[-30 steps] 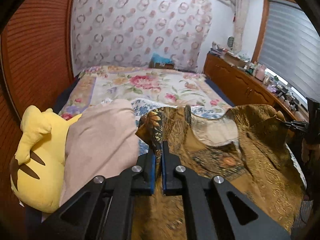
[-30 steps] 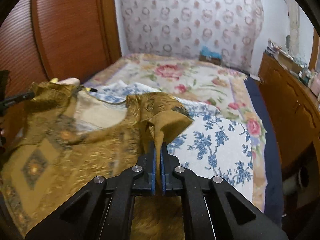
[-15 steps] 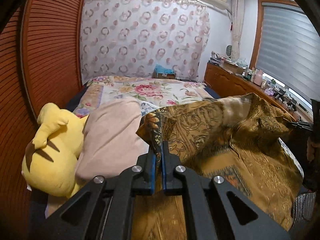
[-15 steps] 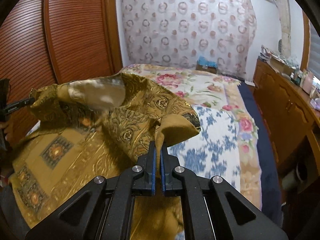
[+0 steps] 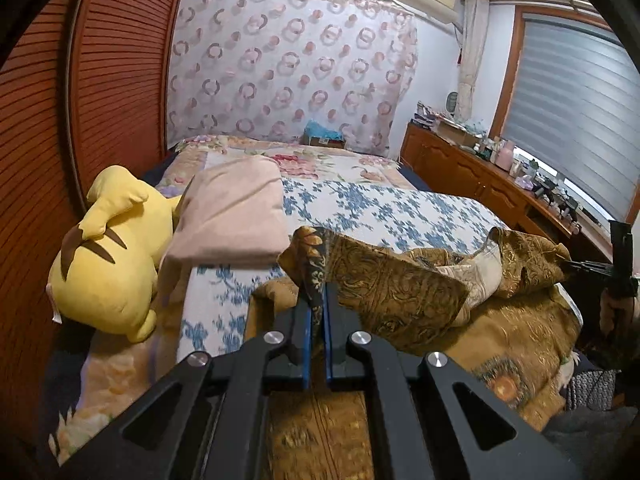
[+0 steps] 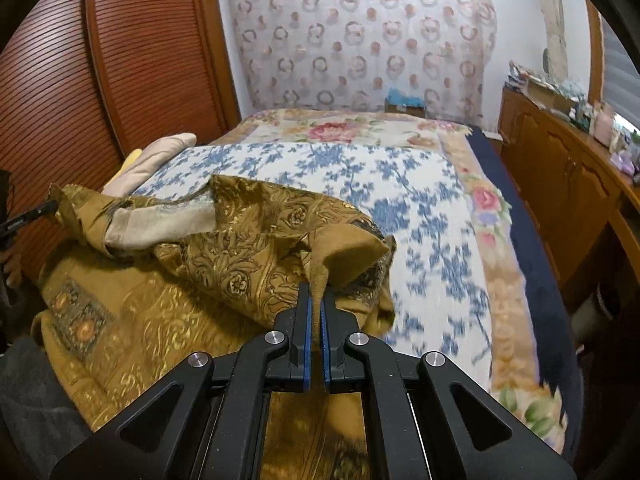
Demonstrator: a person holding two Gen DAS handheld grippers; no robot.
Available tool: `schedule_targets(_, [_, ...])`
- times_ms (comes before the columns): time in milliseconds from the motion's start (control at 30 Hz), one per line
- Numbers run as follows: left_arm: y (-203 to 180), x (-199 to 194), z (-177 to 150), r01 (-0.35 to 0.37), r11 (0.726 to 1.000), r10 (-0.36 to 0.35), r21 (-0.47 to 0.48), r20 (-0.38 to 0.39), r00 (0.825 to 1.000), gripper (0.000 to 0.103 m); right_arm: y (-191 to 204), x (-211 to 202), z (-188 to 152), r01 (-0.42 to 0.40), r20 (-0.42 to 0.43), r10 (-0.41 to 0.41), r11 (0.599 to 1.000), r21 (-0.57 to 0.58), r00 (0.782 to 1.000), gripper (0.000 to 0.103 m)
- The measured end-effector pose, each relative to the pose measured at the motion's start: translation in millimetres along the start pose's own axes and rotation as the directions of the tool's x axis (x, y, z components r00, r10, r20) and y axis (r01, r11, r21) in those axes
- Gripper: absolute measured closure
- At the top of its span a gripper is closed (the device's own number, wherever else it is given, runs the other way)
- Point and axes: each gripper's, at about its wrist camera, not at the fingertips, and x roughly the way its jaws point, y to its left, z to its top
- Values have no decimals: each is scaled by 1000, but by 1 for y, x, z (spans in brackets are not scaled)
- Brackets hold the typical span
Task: Fold small clothes
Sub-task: 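Lift the grasped shirt side with the left gripper while the right gripper holds the panel corner, then open both grippers and release the folded shirt fabric onto the quilt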
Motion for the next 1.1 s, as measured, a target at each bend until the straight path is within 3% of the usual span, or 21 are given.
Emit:
schedule_targets(200, [1, -7, -9, -32, 999, 34, 33, -47, 998, 101, 3, -14, -16, 7, -27, -7, 1000, -1, 1000, 102])
schedule_targets(400, [13, -8, -16, -40, 999, 40, 6, -76, 996, 91, 7, 2, -32, 53, -84, -59, 996, -69, 995, 102])
schedule_targets(467, [16, -11, -14, -45, 999, 45, 4, -65, 997, 78, 4, 3, -33, 59, -73, -64, 996, -64, 995, 98])
schedule_targets(567, [18, -14, -8, -67, 997, 69, 23, -54, 996, 68, -1, -5, -27, 82, -39, -84, 995, -52, 996, 93])
schedule_targets(733, [22, -5, 7, -96, 994, 98, 54, -47, 994, 58, -8, -22, -9, 119, 30, -117, 991, -54, 993, 85])
schedule_targets(833, [26, 5, 16, -95, 994, 98, 60, -50, 994, 58, -14, -25, 5, 146, 63, -143, 988, -53, 988, 78])
schedule_targets(1100, [37, 50, 32, -59, 998, 62, 30, -106, 992, 58, -23, -3, 28, 179, 95, -175, 983, -42, 980, 78])
